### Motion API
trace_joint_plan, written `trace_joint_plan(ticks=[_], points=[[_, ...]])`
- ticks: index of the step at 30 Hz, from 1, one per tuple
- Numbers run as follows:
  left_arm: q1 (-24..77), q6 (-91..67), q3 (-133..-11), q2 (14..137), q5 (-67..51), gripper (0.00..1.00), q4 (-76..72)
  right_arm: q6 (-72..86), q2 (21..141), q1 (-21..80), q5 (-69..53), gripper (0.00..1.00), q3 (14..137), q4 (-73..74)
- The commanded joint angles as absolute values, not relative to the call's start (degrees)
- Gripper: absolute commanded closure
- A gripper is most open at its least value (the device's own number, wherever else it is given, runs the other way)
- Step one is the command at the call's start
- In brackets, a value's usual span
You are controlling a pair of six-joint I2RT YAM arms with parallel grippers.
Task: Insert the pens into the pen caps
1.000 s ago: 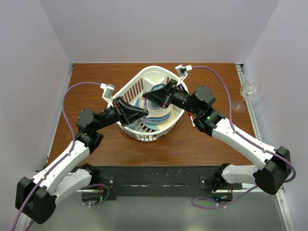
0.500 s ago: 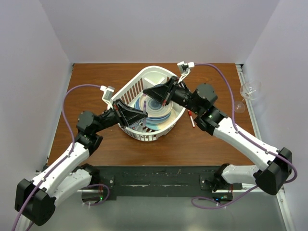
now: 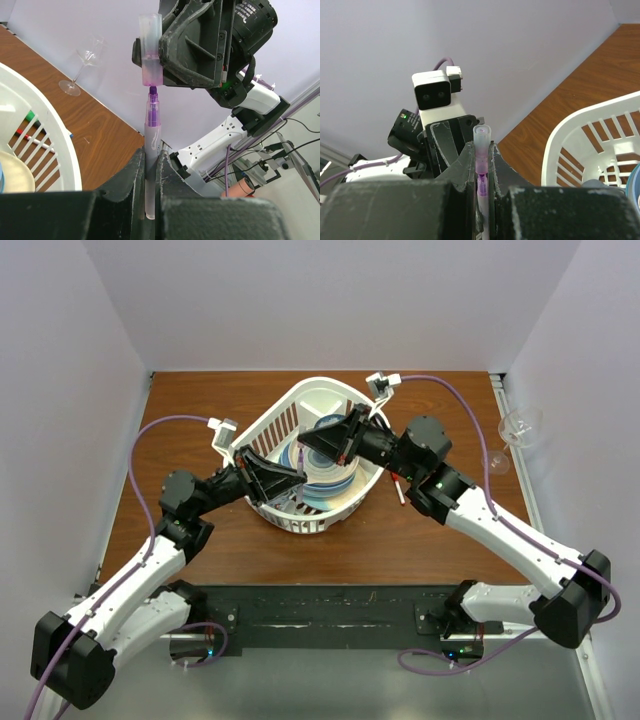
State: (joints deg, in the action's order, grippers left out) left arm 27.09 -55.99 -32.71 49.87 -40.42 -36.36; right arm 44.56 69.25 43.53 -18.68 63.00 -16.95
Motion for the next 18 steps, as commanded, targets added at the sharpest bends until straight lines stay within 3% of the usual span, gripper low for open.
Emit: trace_joint_plan(ticks=[1, 18], points=[[27.2, -55.5, -32.8, 49.7, -39.6, 1.00, -39.3, 42.7, 67.9, 44.5, -19.2, 1.00, 63.0, -16.6], [27.2, -52.9, -34.7, 49.7, -35.6, 1.00, -36.9, 35.5, 64.7, 47.6, -20.1, 1.00, 58.8, -6.8]])
